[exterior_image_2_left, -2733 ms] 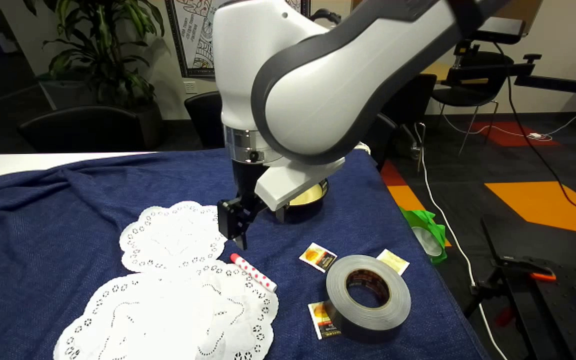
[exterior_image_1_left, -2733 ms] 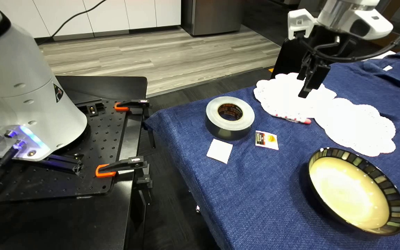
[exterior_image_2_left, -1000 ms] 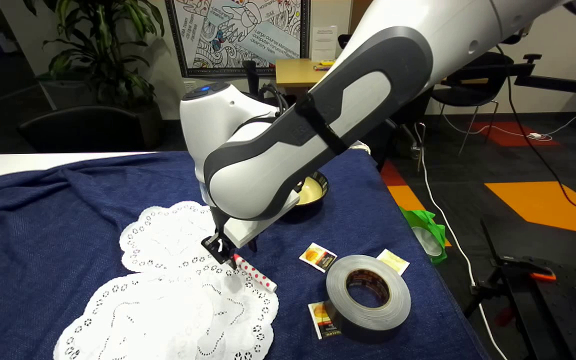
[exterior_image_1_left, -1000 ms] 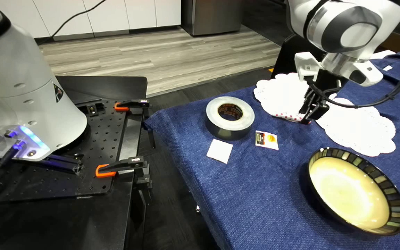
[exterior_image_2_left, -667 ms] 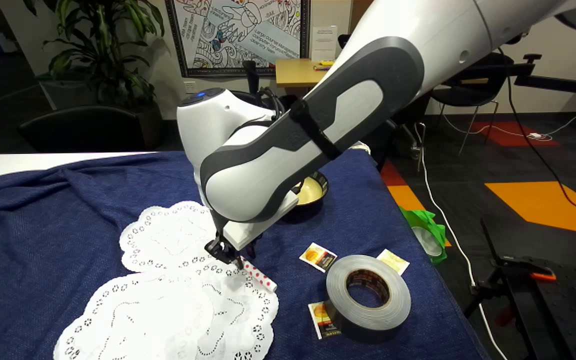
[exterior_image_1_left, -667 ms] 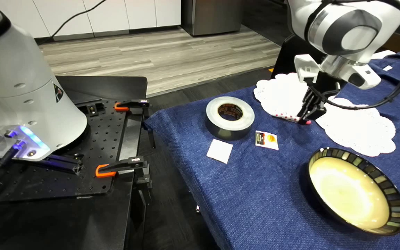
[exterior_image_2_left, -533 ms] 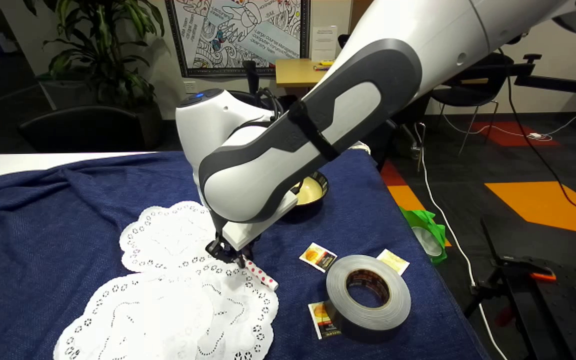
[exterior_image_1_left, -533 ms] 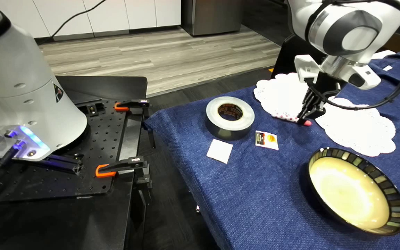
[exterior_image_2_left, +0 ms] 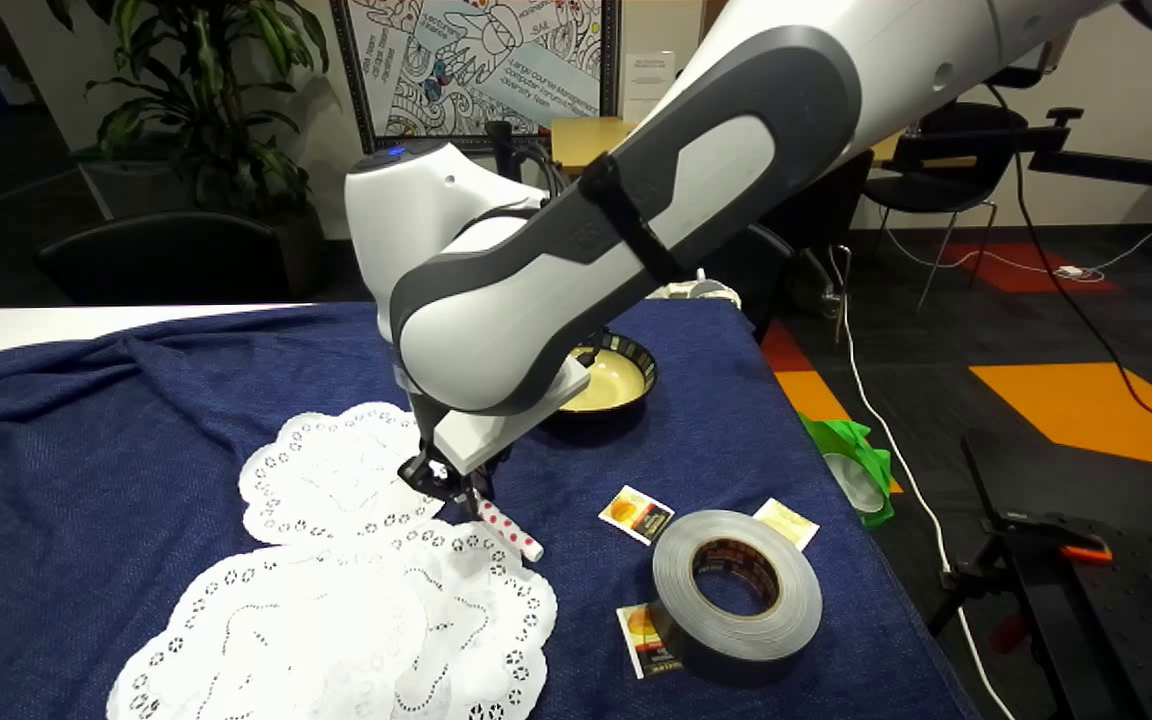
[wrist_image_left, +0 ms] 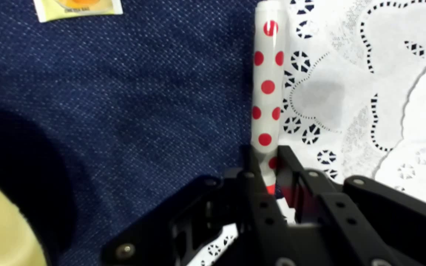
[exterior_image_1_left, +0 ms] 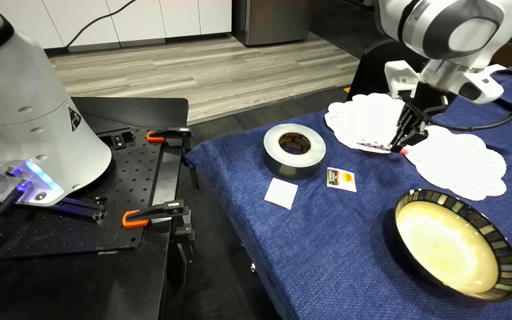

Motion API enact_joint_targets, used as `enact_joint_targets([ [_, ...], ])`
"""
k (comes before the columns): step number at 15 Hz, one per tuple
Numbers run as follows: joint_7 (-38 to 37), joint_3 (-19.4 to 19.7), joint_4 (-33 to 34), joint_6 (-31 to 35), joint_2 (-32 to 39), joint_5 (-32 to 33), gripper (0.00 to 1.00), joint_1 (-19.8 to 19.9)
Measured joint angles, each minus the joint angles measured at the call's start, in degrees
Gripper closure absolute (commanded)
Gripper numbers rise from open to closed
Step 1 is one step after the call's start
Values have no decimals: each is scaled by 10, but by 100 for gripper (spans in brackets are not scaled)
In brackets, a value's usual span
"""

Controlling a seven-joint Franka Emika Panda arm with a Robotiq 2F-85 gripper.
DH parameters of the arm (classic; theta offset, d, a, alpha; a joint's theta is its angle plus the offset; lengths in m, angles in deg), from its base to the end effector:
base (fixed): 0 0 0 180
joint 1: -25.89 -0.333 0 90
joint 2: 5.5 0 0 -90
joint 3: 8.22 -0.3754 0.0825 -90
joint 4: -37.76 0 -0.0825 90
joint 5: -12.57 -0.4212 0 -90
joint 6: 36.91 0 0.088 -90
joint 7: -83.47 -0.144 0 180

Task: Put the marker in the bowl

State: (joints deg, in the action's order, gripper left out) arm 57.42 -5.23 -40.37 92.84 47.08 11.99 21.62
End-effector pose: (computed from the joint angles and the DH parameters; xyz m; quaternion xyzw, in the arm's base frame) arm 0.8066 0.0270 0.1386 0.9780 -0.2078 -0.0036 0.0183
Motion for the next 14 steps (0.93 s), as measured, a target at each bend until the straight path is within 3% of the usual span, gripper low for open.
enact_joint_targets([
  [8, -18, 40, -97, 15, -134, -6, 95, 4],
  [14, -32, 77, -113, 30, -178, -6, 95, 32],
])
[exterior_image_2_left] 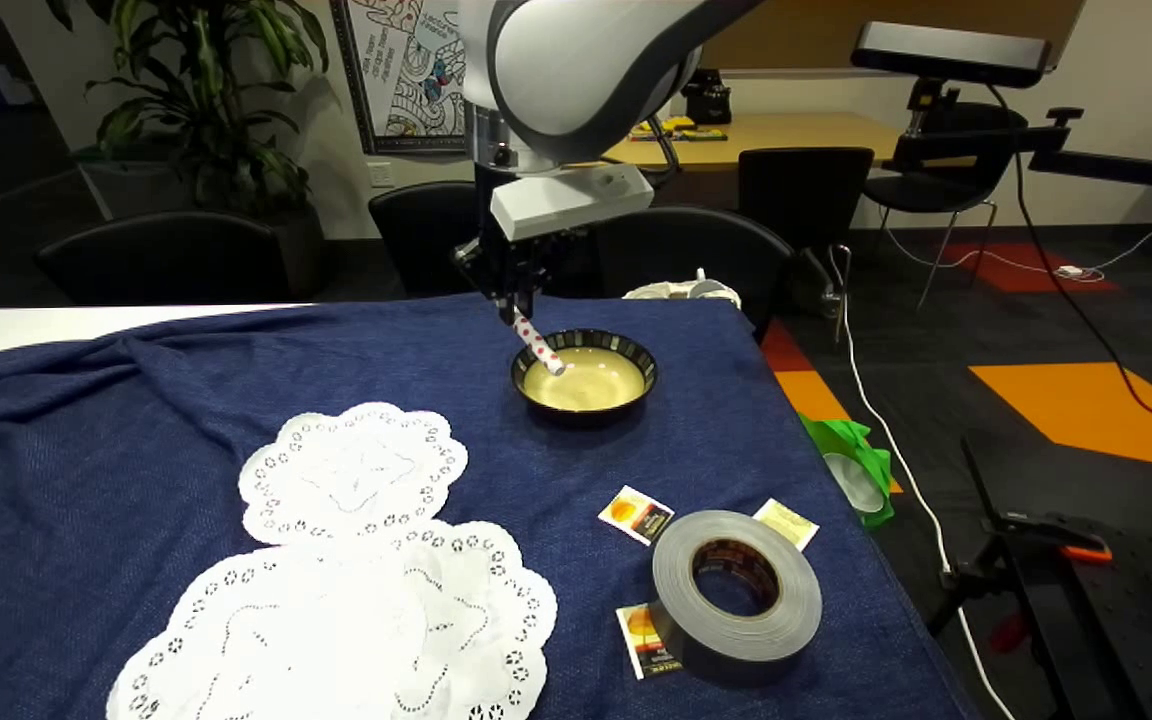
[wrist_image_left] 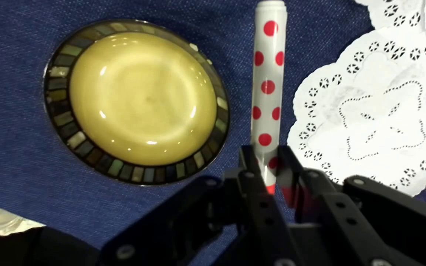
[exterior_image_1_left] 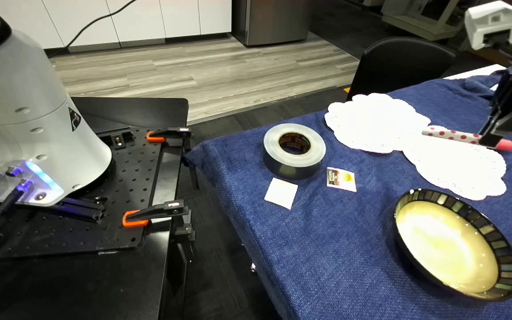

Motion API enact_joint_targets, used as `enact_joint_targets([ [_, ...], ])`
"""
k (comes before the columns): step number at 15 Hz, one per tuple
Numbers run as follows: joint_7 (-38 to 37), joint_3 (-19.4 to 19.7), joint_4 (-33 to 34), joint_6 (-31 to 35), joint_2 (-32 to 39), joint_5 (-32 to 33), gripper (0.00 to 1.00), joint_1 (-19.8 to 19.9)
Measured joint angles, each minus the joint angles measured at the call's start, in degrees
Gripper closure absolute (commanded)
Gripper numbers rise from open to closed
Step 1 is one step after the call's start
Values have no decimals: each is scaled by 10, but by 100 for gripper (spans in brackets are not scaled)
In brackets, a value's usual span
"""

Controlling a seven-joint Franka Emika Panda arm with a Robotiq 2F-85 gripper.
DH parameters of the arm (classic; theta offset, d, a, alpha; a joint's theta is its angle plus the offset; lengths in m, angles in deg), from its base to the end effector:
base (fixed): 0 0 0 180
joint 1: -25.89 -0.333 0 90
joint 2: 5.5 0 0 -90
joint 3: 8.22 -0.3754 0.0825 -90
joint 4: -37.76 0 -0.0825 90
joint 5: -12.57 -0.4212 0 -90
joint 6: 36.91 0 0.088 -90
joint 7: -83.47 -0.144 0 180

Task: Put the marker in the bowl

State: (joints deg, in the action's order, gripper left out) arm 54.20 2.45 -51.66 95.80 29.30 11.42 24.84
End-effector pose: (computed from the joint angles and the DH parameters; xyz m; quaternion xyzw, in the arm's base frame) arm 0.7778 -0.1081 0.3026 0.9438 -0.3181 0.0853 0.0295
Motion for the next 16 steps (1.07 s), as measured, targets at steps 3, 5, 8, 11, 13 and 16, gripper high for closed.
enact_joint_targets([
  [3, 0, 6, 4, 9, 0, 0, 95, 19],
  [5, 0, 7, 6, 19, 2, 0, 95, 29],
  [8, -2, 14, 8, 39, 12, 0, 95, 38],
  [11, -11, 24, 11, 52, 24, 0, 95, 43],
  [13, -30, 36, 13, 61, 34, 0, 95, 43],
  [16, -65, 55, 23, 65, 55, 3, 95, 43],
])
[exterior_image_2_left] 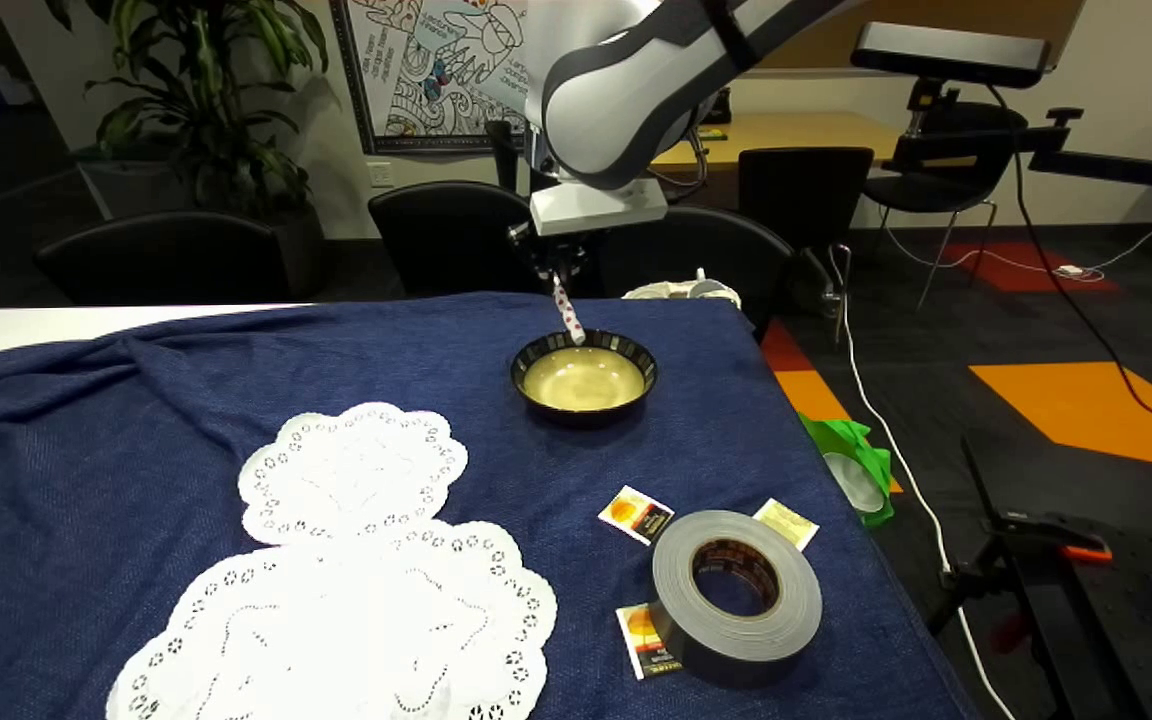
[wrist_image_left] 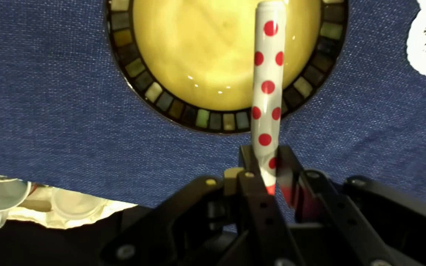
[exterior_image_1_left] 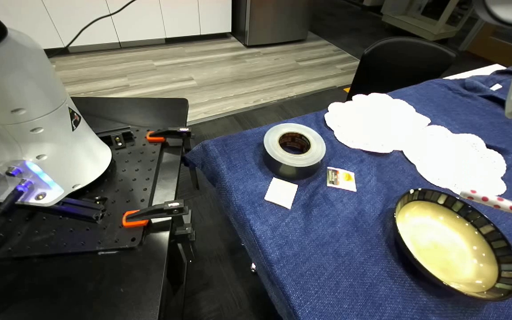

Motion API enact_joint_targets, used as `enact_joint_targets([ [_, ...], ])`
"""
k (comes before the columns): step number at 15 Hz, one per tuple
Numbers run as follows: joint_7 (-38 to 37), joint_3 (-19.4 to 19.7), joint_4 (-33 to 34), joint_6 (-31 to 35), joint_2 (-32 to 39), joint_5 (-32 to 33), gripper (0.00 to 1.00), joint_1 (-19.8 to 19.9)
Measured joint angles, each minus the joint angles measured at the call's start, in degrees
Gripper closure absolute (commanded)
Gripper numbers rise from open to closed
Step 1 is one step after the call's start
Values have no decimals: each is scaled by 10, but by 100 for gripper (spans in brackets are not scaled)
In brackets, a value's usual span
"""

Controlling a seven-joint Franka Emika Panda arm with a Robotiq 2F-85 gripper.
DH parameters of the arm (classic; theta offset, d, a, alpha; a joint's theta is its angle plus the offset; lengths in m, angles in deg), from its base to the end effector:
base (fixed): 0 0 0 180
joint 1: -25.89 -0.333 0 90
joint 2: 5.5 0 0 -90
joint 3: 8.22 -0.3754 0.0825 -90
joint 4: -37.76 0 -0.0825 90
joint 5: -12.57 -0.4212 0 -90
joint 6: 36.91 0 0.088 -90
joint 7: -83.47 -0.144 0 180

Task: Put the marker in the bowl

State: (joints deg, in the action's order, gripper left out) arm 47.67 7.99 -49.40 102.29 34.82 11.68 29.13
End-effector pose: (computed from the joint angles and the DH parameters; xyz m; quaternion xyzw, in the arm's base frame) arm 0.7738 -0.2298 0.2690 0.8938 -0.4260 0.1250 0.0636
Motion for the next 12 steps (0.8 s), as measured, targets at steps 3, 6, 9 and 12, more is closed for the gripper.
enact_joint_targets([
  [3, -18, 12, 15, 0, 28, 2, 56, 0],
  [6, -20, 16, 32, -1, 59, 3, 41, 0],
  [9, -20, 16, 46, -2, 82, 4, 17, 0],
  [12, -19, 16, 49, -2, 85, 4, 0, -1],
])
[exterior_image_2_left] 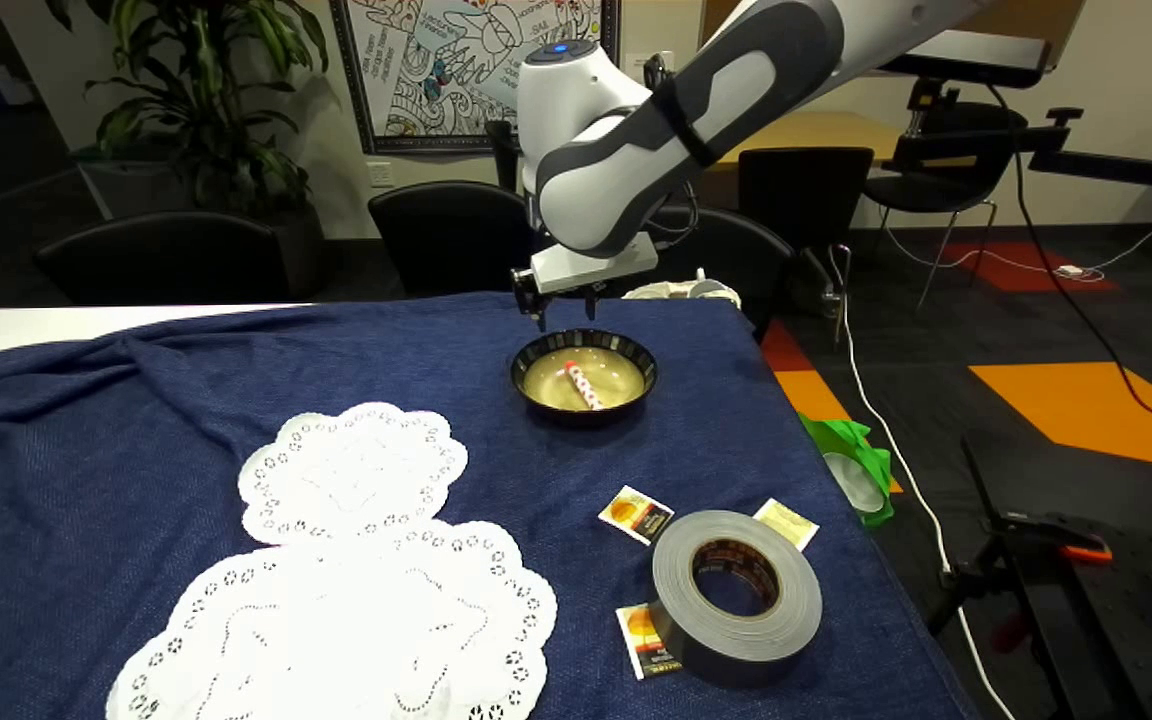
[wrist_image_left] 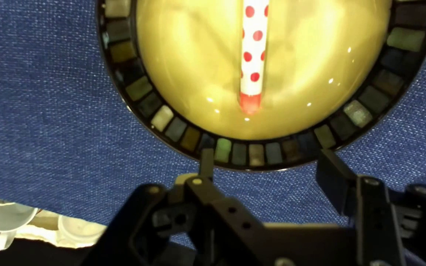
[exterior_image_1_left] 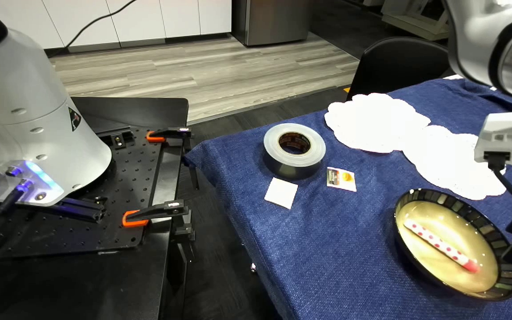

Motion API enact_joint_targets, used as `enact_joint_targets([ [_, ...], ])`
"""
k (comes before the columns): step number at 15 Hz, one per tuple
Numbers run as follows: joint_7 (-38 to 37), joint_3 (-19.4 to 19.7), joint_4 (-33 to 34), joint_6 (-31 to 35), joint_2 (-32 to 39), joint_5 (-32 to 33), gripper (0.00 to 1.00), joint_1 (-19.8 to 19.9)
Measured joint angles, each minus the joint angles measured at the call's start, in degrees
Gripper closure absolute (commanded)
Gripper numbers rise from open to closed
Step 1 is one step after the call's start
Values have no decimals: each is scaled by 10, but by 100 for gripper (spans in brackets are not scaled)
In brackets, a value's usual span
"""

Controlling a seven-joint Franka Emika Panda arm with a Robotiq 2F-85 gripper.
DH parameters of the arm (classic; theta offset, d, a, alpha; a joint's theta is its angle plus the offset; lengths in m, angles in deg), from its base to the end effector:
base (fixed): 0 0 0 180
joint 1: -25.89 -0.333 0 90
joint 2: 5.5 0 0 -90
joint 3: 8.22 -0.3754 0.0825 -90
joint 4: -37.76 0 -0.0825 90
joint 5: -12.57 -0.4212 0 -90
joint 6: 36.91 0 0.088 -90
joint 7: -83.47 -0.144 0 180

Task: Put the marker in the bowl

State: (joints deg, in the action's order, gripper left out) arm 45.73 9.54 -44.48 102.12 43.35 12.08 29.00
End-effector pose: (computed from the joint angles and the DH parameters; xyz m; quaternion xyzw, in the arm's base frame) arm 0.7831 -0.2431 0.1963 0.8901 -0.4342 0.1016 0.0940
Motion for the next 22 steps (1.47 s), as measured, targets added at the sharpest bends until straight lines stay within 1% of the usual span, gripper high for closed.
enact_joint_targets([
  [3, 2, 0, -2, 3, -10, 0, 0, -2],
  [6, 4, 0, -25, 12, -40, 2, 0, -7],
  [8, 4, 0, -57, 18, -72, 6, 0, -13],
  [11, 4, 1, -130, 33, -136, 23, 0, -23],
  [15, 3, 6, -239, 82, -228, 55, 0, -31],
  [18, 3, 8, -307, 104, -287, 79, 0, -33],
  [19, 3, 8, -316, 105, -297, 80, 0, -32],
  [22, 3, 7, -312, 105, -290, 80, 0, -31],
])
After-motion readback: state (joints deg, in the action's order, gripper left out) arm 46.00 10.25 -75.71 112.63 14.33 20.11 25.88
